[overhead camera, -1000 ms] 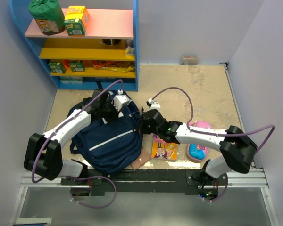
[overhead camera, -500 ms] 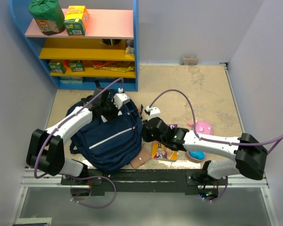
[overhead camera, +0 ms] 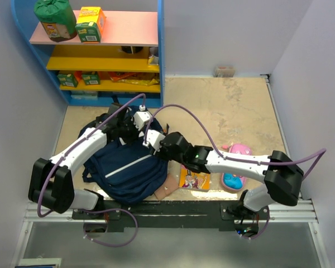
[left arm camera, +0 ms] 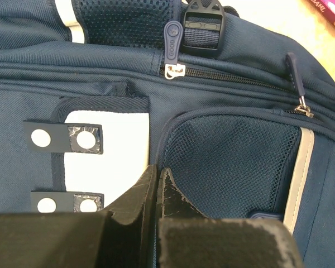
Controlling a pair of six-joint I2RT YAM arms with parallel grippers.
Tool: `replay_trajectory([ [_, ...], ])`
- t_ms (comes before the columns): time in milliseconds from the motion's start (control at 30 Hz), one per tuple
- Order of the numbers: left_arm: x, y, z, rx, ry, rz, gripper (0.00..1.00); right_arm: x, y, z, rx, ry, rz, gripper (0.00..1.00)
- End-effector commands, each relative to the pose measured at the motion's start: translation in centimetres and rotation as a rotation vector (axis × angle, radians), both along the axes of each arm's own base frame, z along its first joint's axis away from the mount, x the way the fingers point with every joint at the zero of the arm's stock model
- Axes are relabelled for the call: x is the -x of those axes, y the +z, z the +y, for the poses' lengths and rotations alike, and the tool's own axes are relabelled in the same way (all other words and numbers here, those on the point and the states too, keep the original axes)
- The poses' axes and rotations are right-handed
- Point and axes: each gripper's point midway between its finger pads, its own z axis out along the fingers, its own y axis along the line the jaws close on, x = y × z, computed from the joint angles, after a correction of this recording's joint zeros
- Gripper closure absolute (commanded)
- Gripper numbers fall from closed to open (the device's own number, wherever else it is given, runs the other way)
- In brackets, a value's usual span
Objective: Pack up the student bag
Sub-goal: Unzip the student bag at the center of the board.
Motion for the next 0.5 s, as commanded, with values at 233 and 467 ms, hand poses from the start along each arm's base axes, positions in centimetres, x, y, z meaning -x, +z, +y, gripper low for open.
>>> replay_trajectory([
  [233, 0.3, 2.6, -0.7, 0.034, -0.077, -0.058, 1.00, -0.6, -0.8, -1.2, 0.126, 0.228, -0.142, 0.38],
  [467, 1.0, 2.7, -0.8, 0.047, -0.093, -0.042, 1.00, -0.8, -1.7, -0.3, 0.161, 0.313, -0.165, 0.38],
])
